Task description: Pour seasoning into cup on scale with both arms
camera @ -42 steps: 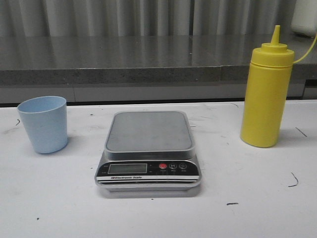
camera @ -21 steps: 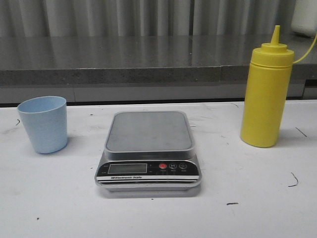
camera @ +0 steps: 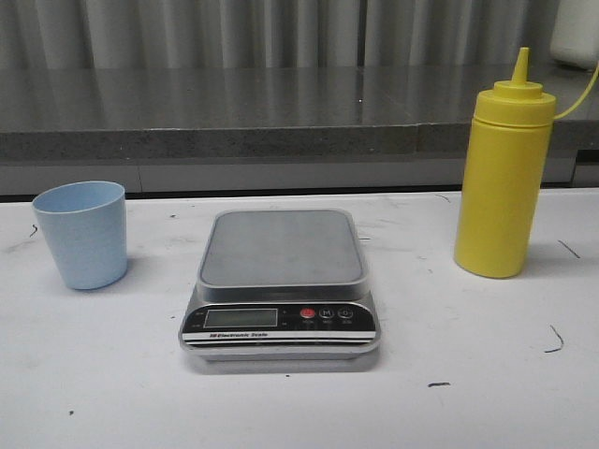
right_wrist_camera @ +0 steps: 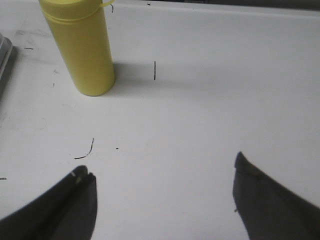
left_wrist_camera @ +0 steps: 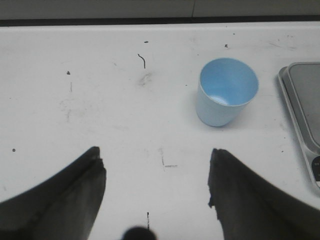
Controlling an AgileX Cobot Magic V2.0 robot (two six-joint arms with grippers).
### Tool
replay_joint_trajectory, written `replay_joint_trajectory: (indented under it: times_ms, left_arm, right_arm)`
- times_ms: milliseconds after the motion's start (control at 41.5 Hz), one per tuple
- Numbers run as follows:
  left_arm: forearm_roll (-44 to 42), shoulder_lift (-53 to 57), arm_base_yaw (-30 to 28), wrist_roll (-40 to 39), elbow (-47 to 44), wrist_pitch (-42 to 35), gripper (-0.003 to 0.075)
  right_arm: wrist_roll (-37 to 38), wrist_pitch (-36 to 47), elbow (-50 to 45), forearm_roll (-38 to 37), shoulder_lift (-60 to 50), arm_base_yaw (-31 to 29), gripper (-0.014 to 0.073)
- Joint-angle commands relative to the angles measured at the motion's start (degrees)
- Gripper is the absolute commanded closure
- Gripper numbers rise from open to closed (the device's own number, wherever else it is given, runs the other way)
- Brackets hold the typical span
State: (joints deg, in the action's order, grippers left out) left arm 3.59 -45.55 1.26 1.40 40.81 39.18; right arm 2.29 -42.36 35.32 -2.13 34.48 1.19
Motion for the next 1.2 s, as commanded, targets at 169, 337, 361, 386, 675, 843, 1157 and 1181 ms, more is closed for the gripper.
replay_joint_trajectory:
  times_ms: [169, 337, 361, 386, 675, 843, 1157, 1181]
  left_arm:
    - [1.9, -14.8, 4.4, 1.6, 11.4, 0.6, 0.0260]
    - [1.8, -25.4, 8.4, 1.7, 18.5, 2.0, 0.0260]
    - [1.8, -26.8, 8.7, 1.7, 19.4, 2.2, 0.0260]
    - [1.8, -28.5, 9.0, 1.7, 20.2, 2.5, 0.0260]
    - [1.5, -44.0, 9.3, 1.7, 30.9, 7.1, 0.0260]
    - [-0.4, -50.5, 9.3, 1.7, 34.9, 6.9, 0.0260]
    - [-1.1, -58.2, 9.4, 1.7, 38.8, 7.1, 0.0285]
    - [-1.1, -58.3, 9.4, 1.7, 38.8, 7.1, 0.0300]
  right_arm:
    - [-0.7, 3.2, 1.6, -0.9, 0.4, -0.3, 0.0013]
    - [-0.7, 3.2, 1.6, -0.9, 0.4, -0.3, 0.0013]
    - [-0.7, 3.2, 1.6, -0.9, 0.4, -0.3, 0.0013]
    - [-0.7, 3.2, 1.6, -0.9, 0.4, -0.3, 0.0013]
    - [-0.7, 3.2, 1.6, -0.9, 0.4, -0.3, 0.0013]
    - [-0.7, 3.1, 1.6, -0.9, 0.4, -0.3, 0.0013]
    - [-0.7, 3.1, 1.6, -0.9, 0.4, -0.3, 0.0013]
    - [-0.7, 3.1, 1.6, -0.9, 0.4, -0.3, 0.0013]
